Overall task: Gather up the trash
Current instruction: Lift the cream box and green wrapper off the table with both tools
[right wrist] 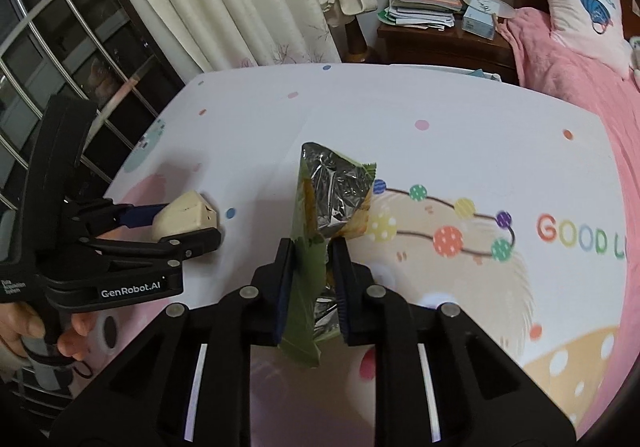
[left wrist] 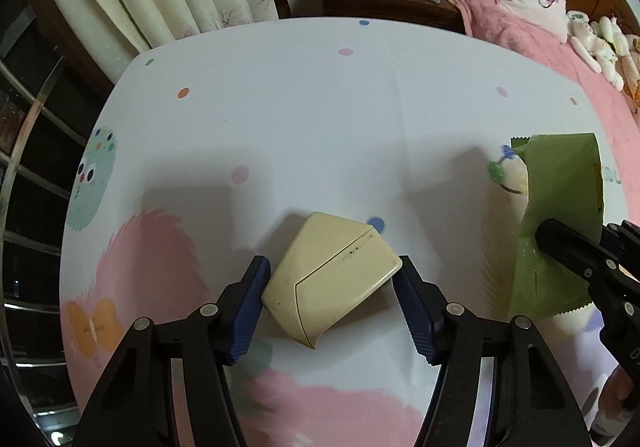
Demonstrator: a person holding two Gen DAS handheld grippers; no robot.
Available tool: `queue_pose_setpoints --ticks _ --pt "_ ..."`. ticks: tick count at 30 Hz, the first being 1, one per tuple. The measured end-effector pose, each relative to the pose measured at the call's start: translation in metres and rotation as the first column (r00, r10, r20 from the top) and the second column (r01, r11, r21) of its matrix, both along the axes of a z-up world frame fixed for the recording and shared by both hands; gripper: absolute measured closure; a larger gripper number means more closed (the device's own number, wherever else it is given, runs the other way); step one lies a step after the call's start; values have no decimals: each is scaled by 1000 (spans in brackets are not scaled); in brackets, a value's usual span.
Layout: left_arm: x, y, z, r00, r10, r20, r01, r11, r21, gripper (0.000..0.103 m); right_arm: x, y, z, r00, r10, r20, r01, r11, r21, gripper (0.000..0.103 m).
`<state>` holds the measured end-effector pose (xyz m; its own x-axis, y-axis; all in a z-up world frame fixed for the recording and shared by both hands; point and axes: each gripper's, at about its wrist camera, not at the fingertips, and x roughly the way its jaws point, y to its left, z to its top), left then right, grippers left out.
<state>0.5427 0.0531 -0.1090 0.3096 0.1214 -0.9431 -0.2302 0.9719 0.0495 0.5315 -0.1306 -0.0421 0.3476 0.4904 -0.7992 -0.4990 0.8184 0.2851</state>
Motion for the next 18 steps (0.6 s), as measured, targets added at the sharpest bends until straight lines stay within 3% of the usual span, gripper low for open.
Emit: queue_pose_setpoints --ticks 9,18 --pt "-68 -27 50 999 -22 42 22 1000 3 40 -64 -19 39 999 -38 -7 38 998 57 87" --pt "-180 -37 91 994 -83 72 85 996 -29 40 -173 -23 78 996 -90 19 89 995 43 87"
